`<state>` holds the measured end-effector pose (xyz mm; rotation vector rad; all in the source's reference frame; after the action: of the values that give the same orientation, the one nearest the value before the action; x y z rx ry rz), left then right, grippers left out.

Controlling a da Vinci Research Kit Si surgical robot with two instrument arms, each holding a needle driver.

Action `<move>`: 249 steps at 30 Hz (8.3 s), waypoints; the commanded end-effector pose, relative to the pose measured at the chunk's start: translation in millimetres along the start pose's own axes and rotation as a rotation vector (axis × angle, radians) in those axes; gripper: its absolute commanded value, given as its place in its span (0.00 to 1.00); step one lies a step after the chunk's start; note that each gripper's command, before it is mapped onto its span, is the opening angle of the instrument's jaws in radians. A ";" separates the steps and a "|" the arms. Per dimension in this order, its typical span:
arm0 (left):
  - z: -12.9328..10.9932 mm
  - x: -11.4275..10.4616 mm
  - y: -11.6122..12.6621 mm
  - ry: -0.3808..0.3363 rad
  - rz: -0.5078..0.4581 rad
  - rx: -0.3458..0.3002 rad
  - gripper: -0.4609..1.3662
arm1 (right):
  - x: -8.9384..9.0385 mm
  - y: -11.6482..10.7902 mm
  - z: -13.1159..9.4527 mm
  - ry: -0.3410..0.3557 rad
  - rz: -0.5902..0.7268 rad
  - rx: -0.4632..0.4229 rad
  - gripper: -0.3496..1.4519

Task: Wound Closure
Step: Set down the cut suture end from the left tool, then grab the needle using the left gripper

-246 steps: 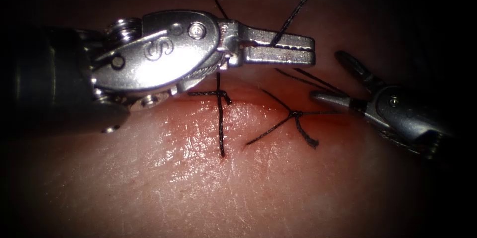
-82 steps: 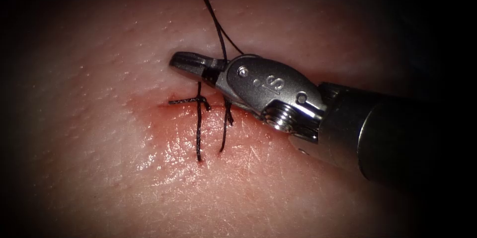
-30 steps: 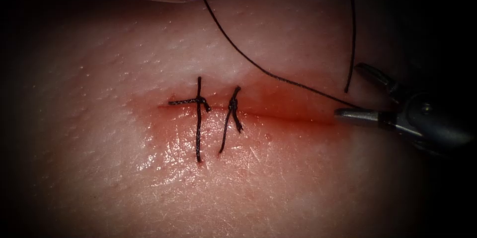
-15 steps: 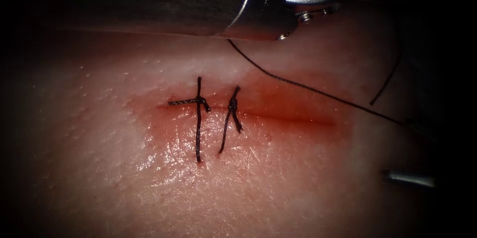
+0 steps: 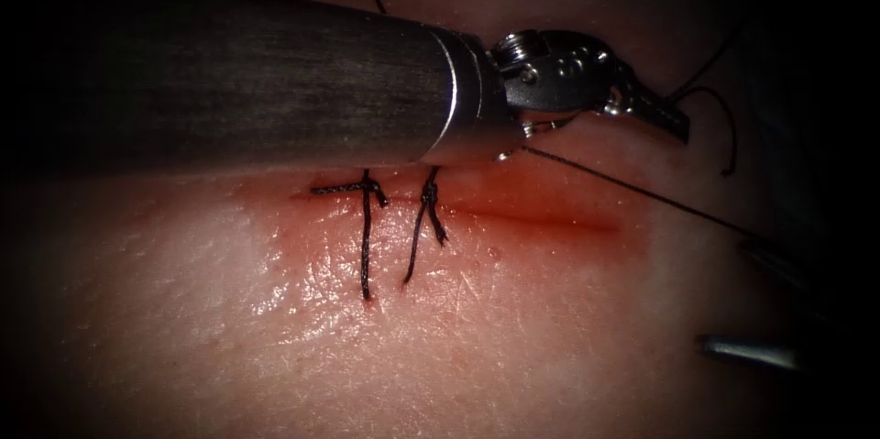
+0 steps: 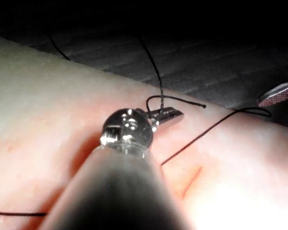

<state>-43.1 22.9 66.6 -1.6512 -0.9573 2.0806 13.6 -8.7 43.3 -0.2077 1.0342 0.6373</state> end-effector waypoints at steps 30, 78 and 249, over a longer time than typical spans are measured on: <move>-4.3 -5.1 -5.5 -0.246 -0.072 0.151 0.87 | 0.3 -1.2 1.7 0.013 0.002 0.033 0.94; -21.3 11.9 10.2 -0.055 -0.042 0.153 0.83 | 1.3 2.9 6.3 0.003 0.044 0.066 0.94; -9.6 3.9 32.1 -0.474 0.274 0.214 0.06 | 1.8 3.0 8.2 0.008 0.012 0.154 0.87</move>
<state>-30.2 4.8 41.0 -1.2563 -0.6128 2.7292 18.5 -1.8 46.3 -0.0750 1.0869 0.5685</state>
